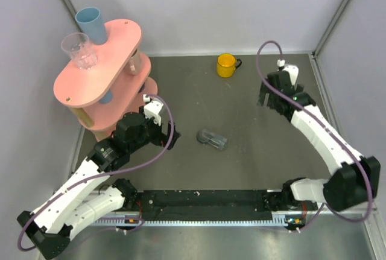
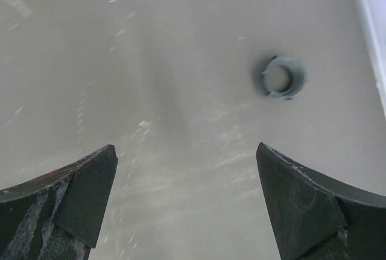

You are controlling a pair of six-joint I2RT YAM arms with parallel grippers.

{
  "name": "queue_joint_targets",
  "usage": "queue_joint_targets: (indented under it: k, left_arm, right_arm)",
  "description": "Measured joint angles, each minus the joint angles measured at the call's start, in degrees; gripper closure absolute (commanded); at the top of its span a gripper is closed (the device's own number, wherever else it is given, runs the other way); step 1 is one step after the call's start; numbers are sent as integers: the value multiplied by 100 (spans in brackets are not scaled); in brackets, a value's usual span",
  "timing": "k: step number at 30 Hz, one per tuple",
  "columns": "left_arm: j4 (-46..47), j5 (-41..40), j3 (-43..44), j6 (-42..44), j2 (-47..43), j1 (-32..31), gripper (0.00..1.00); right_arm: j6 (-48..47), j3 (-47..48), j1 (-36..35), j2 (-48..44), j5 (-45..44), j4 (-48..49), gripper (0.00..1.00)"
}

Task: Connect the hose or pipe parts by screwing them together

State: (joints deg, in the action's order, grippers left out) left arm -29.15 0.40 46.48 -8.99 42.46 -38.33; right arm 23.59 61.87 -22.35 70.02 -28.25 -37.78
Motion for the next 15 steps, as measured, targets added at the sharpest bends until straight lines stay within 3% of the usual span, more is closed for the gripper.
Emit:
queue_joint_targets:
  k: [7,15]
  left_arm:
    - [57,-50,-214,33,-315,-4,3]
    - [144,-208,-234,76,-636,-9,4]
  right_arm:
    - [-455,807,1685,1683,514,55,8]
    - [-444,1143,2763,2916,1172,28,12]
